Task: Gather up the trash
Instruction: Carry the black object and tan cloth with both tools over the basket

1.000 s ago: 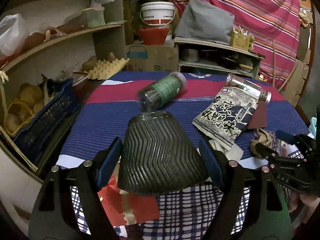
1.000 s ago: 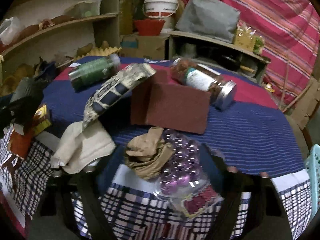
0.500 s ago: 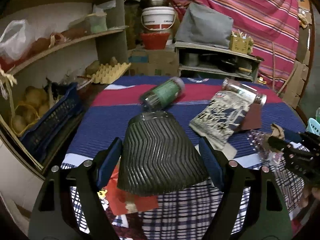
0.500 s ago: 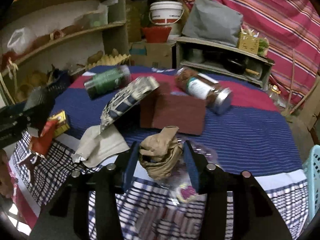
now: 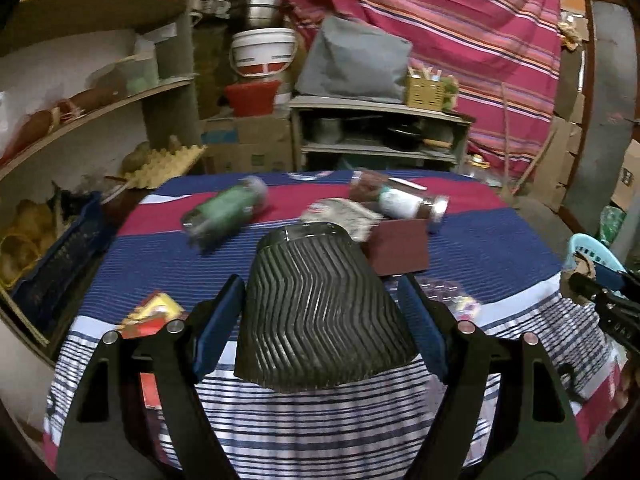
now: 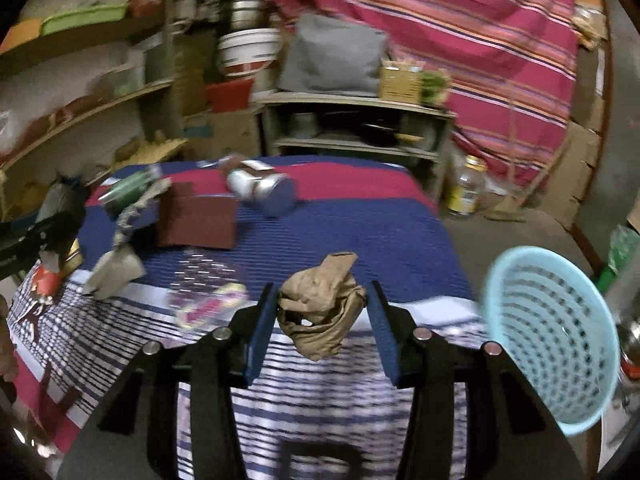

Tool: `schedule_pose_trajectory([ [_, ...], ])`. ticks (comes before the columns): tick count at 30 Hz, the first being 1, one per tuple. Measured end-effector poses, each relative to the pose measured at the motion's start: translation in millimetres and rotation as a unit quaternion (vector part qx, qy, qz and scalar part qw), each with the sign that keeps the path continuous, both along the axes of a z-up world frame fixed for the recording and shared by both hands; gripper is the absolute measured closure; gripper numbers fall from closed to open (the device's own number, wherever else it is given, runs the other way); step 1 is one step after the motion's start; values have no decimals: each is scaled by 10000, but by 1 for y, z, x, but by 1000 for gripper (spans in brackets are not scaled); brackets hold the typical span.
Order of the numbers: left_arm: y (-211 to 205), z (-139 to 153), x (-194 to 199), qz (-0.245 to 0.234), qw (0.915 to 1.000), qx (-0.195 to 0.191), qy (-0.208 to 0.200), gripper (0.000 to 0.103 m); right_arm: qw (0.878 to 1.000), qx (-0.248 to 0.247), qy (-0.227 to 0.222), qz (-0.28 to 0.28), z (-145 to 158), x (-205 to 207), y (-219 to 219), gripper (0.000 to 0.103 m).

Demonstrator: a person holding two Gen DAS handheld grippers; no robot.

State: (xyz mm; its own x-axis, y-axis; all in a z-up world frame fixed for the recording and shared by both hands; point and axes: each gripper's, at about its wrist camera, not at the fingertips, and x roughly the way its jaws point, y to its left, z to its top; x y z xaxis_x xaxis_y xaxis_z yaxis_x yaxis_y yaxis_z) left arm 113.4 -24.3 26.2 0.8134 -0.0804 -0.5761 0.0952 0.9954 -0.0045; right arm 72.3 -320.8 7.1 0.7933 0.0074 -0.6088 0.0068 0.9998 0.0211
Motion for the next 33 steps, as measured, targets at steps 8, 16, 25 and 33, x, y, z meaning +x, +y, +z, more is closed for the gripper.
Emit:
schedule_pose_trajectory([
  [8,-79,-2,2,-545,9985,-30,14,26,9976,40,-61,-682,-2,-21,-86,57],
  [16,-155,-10,3,-1068,9942,-10,76,26,9946,-48,-4,-1036,-14,-36,-139,57],
  [25,-235,-20,0,-1675,9857,-105,137,26,9901,-71,-2,-1404,-18,-52,-191,57],
  [33,-301,-25,-5,-2249,9743,-130,71,26,9862,101,-66,-1649,-22,-59,-224,57],
])
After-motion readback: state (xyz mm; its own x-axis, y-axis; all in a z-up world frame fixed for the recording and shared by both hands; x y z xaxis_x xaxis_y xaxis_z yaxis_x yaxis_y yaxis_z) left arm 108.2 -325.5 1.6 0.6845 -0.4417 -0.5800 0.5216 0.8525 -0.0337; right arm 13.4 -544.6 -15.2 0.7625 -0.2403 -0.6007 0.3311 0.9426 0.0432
